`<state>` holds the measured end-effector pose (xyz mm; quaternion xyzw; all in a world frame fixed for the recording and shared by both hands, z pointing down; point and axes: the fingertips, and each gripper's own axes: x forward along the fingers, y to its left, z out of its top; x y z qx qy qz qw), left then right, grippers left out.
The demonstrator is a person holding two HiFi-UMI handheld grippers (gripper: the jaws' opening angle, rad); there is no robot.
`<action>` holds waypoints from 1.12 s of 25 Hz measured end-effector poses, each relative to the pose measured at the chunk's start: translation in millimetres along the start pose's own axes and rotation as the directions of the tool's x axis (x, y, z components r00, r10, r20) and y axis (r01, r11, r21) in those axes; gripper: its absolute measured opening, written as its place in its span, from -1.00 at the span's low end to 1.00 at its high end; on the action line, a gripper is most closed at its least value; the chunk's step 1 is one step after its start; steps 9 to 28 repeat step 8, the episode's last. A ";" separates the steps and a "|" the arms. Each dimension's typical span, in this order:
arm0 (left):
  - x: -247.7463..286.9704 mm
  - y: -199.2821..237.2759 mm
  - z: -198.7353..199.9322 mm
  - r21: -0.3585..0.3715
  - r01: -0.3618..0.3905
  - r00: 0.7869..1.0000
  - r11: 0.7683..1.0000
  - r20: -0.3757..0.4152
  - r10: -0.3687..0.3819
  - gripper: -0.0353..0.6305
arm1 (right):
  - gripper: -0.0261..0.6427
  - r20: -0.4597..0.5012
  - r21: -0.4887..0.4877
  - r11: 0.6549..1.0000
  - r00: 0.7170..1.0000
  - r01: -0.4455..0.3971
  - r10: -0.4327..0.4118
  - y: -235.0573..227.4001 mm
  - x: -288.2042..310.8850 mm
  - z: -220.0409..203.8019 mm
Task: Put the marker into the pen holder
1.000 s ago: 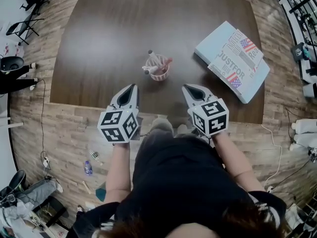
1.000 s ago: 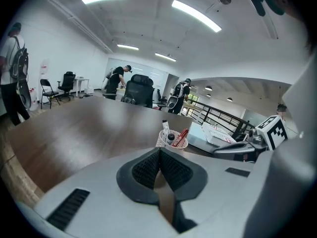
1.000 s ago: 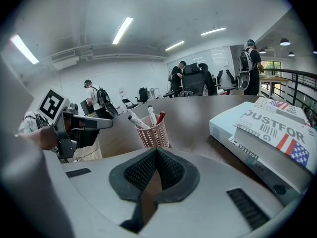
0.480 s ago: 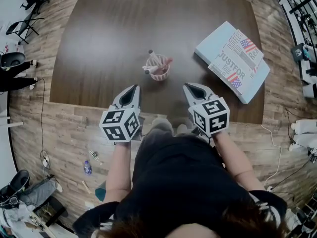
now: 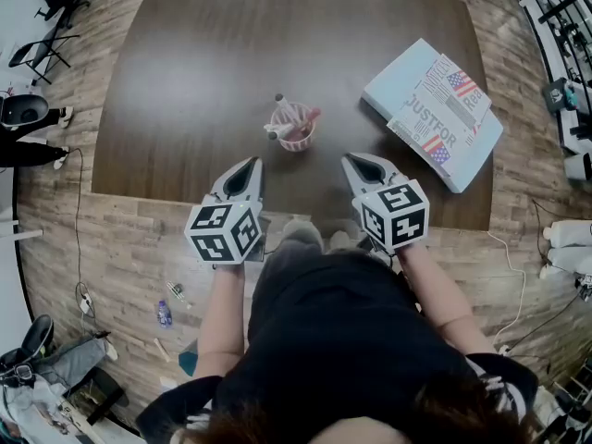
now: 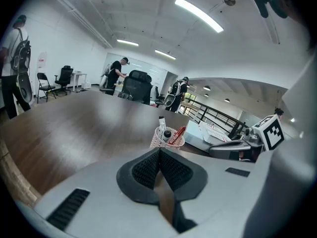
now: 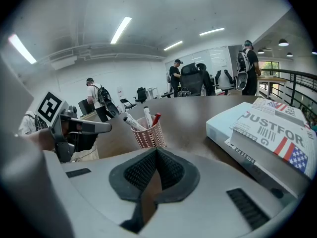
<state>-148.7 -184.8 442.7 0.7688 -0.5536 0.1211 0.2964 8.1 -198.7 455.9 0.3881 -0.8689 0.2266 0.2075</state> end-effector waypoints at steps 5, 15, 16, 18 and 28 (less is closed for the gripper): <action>2.7 -2.5 0.9 0.001 0.011 1.000 1.000 -0.003 -0.011 -0.81 | -0.87 0.003 0.002 1.000 1.000 0.002 -0.002 -1.4 -0.5 2.0; 3.7 -3.4 2.1 0.005 0.016 1.000 1.000 -0.002 -0.016 -0.81 | -0.87 0.006 0.005 1.000 1.000 0.005 -0.005 -2.8 -0.4 2.2; 3.7 -3.4 2.1 0.005 0.016 1.000 1.000 -0.002 -0.016 -0.81 | -0.87 0.006 0.005 1.000 1.000 0.005 -0.005 -2.8 -0.4 2.2; 3.7 -3.4 2.1 0.005 0.016 1.000 1.000 -0.002 -0.016 -0.81 | -0.87 0.006 0.005 1.000 1.000 0.005 -0.005 -2.8 -0.4 2.2; 3.7 -3.4 2.1 0.005 0.016 1.000 1.000 -0.002 -0.016 -0.81 | -0.87 0.006 0.005 1.000 1.000 0.005 -0.005 -2.8 -0.4 2.2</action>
